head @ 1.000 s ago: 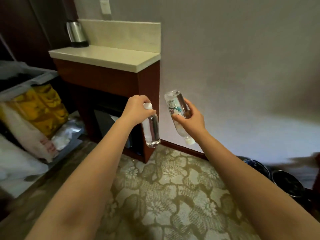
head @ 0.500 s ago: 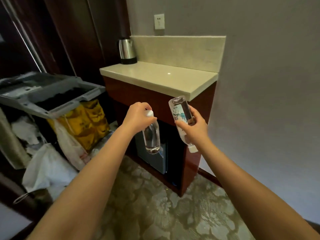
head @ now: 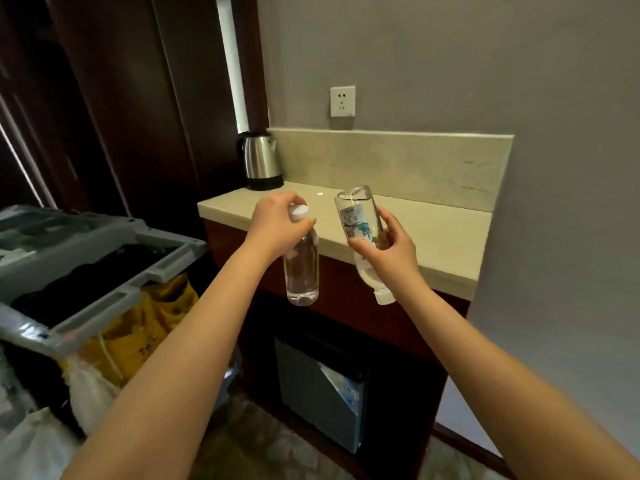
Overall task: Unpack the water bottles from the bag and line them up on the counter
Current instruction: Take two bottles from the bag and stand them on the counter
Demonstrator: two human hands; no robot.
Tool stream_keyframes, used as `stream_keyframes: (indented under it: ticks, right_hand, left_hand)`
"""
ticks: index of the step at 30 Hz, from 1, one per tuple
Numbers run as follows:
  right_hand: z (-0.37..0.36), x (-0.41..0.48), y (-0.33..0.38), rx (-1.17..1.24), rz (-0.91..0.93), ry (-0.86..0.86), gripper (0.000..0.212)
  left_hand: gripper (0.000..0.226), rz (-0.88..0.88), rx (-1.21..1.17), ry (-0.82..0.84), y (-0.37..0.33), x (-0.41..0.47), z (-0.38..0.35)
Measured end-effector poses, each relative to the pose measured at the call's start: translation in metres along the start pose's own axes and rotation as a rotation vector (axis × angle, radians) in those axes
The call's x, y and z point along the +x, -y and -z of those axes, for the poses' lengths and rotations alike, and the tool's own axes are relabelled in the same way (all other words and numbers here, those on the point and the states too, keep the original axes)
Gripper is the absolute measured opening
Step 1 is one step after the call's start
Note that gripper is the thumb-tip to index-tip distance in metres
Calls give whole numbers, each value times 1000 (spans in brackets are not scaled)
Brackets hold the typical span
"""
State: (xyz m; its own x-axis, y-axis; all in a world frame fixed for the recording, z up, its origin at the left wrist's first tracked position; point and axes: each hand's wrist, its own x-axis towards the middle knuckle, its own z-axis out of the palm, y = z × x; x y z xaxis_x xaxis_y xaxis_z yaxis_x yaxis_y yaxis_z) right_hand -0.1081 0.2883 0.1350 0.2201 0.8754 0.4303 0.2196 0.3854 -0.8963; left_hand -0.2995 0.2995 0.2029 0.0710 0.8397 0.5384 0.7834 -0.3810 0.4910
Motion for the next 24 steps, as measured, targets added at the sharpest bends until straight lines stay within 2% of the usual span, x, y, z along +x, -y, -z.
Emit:
stream_keyframes:
  ticks: [6,14,18,24]
  right_hand:
    - [-29,77,-4,-110,36,-142,70]
    - [-16,171,-40,-188,56,-244,70]
    - [-8,226,-62,-212,18,-283,75]
    - [1,275,-93,-399,-98,-319,79]
  left_hand:
    - [33,-111,-126,-66,24,97,-6]
    - [32,-212,-198,-66,21,210,-68]
    - [33,-216,-184,-38,13,265,-104]
    - [30,-220,-192,46,6,320,-155]
